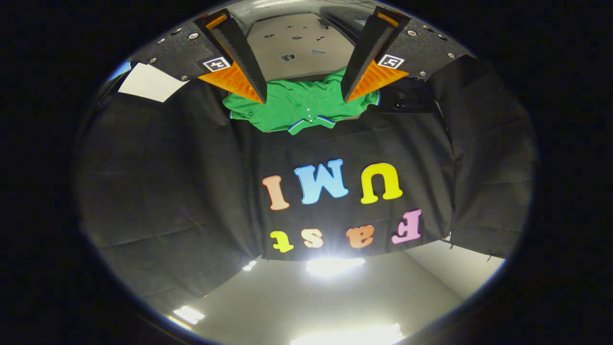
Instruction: Put the clothes into the washing machine and then close the washing machine lid.
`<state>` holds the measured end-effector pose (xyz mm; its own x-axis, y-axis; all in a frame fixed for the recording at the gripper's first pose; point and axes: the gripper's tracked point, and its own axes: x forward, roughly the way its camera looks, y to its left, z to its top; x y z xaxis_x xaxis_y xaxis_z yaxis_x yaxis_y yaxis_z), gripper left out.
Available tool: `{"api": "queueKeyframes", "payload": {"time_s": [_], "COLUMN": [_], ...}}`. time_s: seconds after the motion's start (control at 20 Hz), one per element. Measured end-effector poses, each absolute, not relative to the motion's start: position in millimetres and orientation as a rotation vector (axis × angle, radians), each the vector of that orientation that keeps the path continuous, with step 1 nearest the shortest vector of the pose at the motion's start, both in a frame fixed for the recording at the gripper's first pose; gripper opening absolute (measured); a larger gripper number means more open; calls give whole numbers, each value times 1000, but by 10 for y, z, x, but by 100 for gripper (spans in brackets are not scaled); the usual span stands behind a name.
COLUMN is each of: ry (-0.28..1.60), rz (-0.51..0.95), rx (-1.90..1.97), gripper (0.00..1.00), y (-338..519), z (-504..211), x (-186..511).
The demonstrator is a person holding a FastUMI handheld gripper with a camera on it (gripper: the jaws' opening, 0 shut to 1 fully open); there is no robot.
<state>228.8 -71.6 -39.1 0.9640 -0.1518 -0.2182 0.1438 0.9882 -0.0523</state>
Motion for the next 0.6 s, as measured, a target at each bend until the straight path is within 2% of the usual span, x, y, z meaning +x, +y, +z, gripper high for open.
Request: {"api": "queueKeyframes", "payload": {"time_s": [0.3, 0.6], "ry": [436, 666], "rz": [-100, -79], "rx": [-20, -41], "gripper": [96, 96], "y": [-764, -812], "z": [-990, -1556], "x": [3646, 4060]}}
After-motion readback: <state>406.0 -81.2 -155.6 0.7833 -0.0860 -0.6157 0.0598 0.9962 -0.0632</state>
